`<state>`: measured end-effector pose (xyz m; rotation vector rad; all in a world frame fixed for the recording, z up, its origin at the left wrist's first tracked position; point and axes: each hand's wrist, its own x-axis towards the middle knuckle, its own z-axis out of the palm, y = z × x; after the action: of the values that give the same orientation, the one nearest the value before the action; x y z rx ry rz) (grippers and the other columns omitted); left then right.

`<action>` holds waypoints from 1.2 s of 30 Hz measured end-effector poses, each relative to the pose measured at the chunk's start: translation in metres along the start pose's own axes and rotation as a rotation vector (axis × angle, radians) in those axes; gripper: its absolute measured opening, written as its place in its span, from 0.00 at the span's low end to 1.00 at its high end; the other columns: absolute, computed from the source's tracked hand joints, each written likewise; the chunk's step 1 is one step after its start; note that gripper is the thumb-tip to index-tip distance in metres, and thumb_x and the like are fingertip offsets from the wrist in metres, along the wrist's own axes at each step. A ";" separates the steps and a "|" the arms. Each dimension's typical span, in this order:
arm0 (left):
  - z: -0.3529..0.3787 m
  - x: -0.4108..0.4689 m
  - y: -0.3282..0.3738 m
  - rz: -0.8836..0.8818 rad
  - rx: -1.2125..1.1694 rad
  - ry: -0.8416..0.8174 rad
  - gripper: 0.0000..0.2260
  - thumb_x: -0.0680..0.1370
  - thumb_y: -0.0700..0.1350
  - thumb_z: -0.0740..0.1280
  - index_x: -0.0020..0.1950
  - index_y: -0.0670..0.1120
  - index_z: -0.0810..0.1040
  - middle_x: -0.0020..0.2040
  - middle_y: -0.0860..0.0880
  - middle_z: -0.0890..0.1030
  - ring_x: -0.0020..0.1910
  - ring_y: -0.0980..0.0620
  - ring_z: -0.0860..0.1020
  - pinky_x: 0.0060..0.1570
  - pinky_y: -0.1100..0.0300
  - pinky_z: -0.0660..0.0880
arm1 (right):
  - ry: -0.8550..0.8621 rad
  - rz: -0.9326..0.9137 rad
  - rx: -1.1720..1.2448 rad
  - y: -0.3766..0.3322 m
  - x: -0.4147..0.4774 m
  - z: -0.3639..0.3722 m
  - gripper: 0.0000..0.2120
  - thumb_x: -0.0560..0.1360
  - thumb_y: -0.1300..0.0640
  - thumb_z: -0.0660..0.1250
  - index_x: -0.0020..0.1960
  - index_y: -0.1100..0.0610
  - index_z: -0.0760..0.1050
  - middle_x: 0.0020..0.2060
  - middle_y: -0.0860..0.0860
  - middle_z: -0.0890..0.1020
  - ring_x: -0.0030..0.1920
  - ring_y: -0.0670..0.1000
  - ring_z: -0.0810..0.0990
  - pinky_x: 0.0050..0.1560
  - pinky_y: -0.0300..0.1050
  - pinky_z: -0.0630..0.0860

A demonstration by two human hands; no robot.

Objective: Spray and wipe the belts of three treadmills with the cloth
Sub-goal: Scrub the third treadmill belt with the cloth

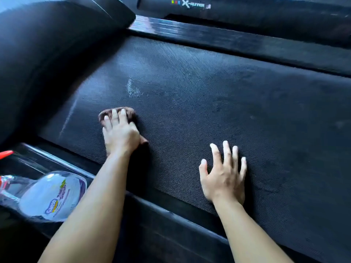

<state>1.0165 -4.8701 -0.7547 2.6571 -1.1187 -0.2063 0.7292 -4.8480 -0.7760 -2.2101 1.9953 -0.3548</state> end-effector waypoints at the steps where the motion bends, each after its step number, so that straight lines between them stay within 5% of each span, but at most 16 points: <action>1: 0.001 0.009 0.010 0.004 0.005 -0.008 0.27 0.83 0.51 0.55 0.81 0.47 0.56 0.82 0.45 0.53 0.80 0.40 0.50 0.77 0.45 0.51 | -0.003 -0.001 0.002 0.000 0.000 0.000 0.29 0.76 0.40 0.50 0.75 0.46 0.64 0.79 0.52 0.59 0.79 0.57 0.54 0.77 0.61 0.49; 7: 0.025 -0.015 0.072 0.400 0.065 -0.109 0.27 0.83 0.54 0.54 0.81 0.49 0.56 0.82 0.46 0.53 0.81 0.43 0.49 0.78 0.47 0.48 | 0.002 -0.004 0.000 -0.001 0.000 -0.001 0.28 0.76 0.40 0.51 0.74 0.47 0.65 0.78 0.53 0.60 0.78 0.58 0.55 0.76 0.62 0.50; 12: 0.019 -0.079 0.042 0.673 -0.026 -0.189 0.26 0.77 0.58 0.52 0.74 0.53 0.64 0.80 0.49 0.61 0.80 0.47 0.54 0.78 0.48 0.54 | 0.004 -0.015 0.006 -0.003 0.000 -0.004 0.28 0.76 0.42 0.53 0.73 0.49 0.68 0.77 0.55 0.63 0.77 0.60 0.58 0.75 0.64 0.52; 17: -0.007 -0.057 -0.022 0.324 -0.194 0.014 0.22 0.77 0.49 0.62 0.70 0.44 0.72 0.75 0.42 0.68 0.76 0.40 0.63 0.76 0.46 0.58 | -0.001 -0.028 0.027 -0.002 -0.001 -0.005 0.28 0.76 0.42 0.54 0.73 0.52 0.70 0.76 0.57 0.64 0.76 0.63 0.60 0.74 0.67 0.55; 22: -0.019 0.025 -0.036 -0.218 -0.228 0.256 0.17 0.76 0.53 0.60 0.63 0.50 0.71 0.65 0.42 0.72 0.67 0.39 0.69 0.68 0.39 0.66 | -0.008 -0.033 0.054 -0.016 0.012 -0.009 0.29 0.75 0.42 0.54 0.69 0.56 0.72 0.75 0.58 0.67 0.75 0.65 0.61 0.73 0.68 0.55; 24: -0.023 0.041 -0.016 -0.218 -0.150 0.181 0.19 0.76 0.54 0.59 0.65 0.49 0.71 0.68 0.41 0.70 0.69 0.37 0.66 0.70 0.38 0.63 | -0.008 -0.091 0.074 -0.029 0.023 -0.008 0.27 0.75 0.42 0.54 0.68 0.55 0.73 0.74 0.58 0.68 0.75 0.64 0.62 0.73 0.68 0.56; 30: 0.000 -0.008 0.021 0.310 -0.006 -0.058 0.25 0.82 0.55 0.59 0.79 0.58 0.60 0.82 0.50 0.50 0.81 0.43 0.46 0.78 0.46 0.48 | -0.157 -0.336 0.080 -0.077 0.067 0.000 0.28 0.77 0.41 0.51 0.74 0.50 0.66 0.77 0.57 0.63 0.77 0.62 0.57 0.76 0.64 0.51; 36: -0.013 0.012 -0.023 -0.084 -0.039 0.047 0.24 0.83 0.54 0.57 0.80 0.56 0.59 0.82 0.47 0.50 0.80 0.42 0.47 0.78 0.43 0.47 | -0.285 -0.455 -0.005 -0.100 0.101 0.007 0.27 0.81 0.41 0.50 0.79 0.44 0.53 0.80 0.53 0.50 0.80 0.59 0.44 0.77 0.59 0.39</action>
<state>1.0436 -4.8607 -0.7492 2.6629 -0.9801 -0.1785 0.8359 -4.9380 -0.7486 -2.5362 1.3473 -0.0719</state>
